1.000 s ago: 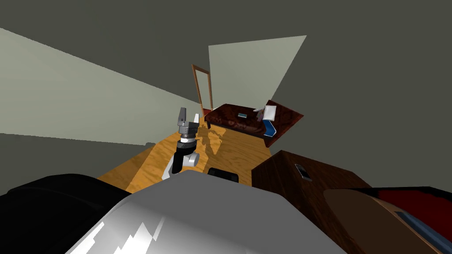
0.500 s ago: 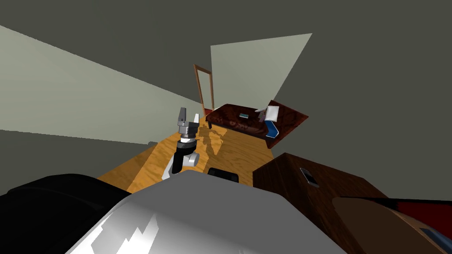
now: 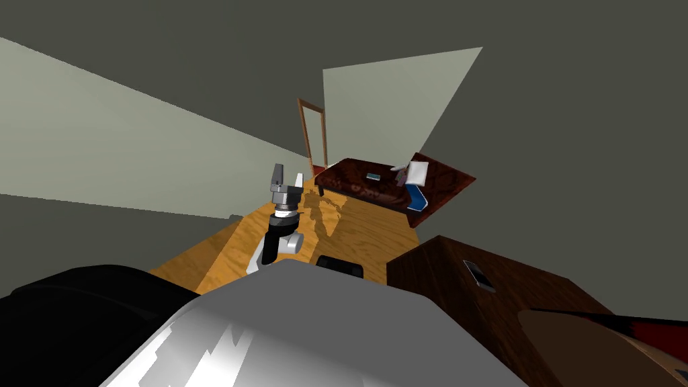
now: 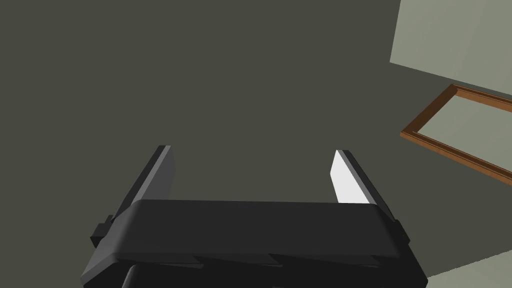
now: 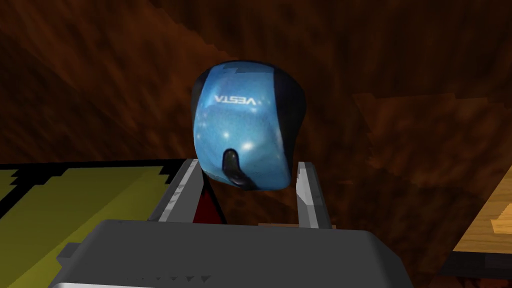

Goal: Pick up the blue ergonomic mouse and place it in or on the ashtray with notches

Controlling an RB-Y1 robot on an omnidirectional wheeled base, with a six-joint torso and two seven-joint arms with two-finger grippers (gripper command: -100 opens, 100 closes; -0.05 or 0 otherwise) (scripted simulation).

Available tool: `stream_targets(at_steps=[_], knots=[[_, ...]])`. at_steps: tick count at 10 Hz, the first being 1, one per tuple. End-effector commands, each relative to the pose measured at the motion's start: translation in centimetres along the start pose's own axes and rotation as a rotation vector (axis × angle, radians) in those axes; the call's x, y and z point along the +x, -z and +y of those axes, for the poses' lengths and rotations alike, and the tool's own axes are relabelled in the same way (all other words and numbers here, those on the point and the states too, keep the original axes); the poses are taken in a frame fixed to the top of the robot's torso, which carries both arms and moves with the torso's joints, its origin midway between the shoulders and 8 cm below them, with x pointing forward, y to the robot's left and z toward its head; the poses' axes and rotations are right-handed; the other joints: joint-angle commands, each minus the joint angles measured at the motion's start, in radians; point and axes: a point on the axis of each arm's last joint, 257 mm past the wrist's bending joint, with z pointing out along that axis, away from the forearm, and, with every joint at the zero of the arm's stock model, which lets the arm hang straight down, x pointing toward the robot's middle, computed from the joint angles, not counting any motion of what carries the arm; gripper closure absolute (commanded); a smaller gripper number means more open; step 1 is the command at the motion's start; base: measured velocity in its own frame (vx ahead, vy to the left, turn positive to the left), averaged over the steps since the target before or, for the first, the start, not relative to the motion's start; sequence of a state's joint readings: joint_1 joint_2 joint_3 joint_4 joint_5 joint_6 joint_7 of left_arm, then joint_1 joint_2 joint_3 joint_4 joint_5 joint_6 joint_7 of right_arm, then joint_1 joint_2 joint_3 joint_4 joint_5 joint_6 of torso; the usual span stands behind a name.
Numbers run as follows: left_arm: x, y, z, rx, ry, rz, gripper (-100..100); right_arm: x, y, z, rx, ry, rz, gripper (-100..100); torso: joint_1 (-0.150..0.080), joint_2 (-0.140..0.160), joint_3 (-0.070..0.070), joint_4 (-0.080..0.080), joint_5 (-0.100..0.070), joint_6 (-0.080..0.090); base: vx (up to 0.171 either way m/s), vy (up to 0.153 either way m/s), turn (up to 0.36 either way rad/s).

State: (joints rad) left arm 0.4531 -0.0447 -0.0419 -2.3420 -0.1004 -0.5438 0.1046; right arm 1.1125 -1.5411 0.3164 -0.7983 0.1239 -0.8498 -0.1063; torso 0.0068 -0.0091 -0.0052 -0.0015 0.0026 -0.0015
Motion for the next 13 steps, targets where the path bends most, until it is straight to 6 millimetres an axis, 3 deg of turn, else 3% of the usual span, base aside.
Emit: stream_targets(at_steps=[1, 4, 7, 13], knots=[[0.0, 0.0, 0.0, 0.000, 0.000, 0.000, 0, -1.4, 1.3, -1.7, 0.043, 0.036, -0.007, 100, 0.000, 0.000, 0.000, 0.000, 0.000, 0.000, -0.073, 0.119, 0.078], [0.0, 0.0, 0.0, 0.000, 0.000, 0.000, 0, -2.9, 3.0, -3.5, 0.089, 0.069, -0.023, 100, 0.007, 0.005, 0.003, 0.001, 0.002, 0.002, -0.112, 0.160, 0.047], [0.0, 0.0, 0.0, 0.000, 0.000, 0.000, 0, -3.2, 3.7, -4.1, 0.104, 0.072, -0.047, 100, 0.018, 0.015, 0.009, 0.003, 0.005, 0.004, -0.223, 0.282, 0.047], [0.0, 0.0, 0.0, 0.000, 0.001, 0.000, 0, -0.6, 2.8, -3.5, 0.075, 0.002, -0.115, 100, 0.023, 0.023, 0.014, 0.005, 0.005, 0.008, -0.261, 0.318, 0.026]])
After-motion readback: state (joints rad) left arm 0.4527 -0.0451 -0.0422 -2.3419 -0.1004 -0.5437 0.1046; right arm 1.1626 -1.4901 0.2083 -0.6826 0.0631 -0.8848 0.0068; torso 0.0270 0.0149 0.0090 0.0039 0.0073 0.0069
